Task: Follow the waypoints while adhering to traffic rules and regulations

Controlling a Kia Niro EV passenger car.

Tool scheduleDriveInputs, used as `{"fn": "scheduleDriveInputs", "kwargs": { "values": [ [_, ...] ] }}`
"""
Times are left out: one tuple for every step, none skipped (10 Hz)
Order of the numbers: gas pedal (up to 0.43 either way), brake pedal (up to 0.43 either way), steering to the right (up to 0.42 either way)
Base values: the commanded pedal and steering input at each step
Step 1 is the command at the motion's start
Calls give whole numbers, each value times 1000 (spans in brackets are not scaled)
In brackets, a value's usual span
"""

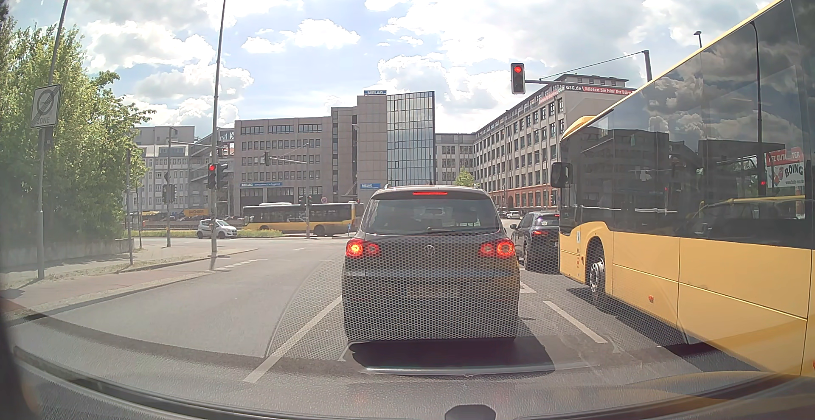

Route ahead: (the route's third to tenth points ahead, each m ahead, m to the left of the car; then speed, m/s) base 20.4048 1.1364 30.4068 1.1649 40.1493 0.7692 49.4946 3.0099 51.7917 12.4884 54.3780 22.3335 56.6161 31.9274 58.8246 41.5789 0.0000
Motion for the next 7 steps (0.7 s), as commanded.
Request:
{"fn": "scheduleDriveInputs", "kwargs": {
  "values": [
    [0,384,-1],
    [0,384,-1],
    [0,384,-1],
    [0,384,-1],
    [0,384,-1],
    [0,384,-1],
    [0,384,-1]
  ]
}}
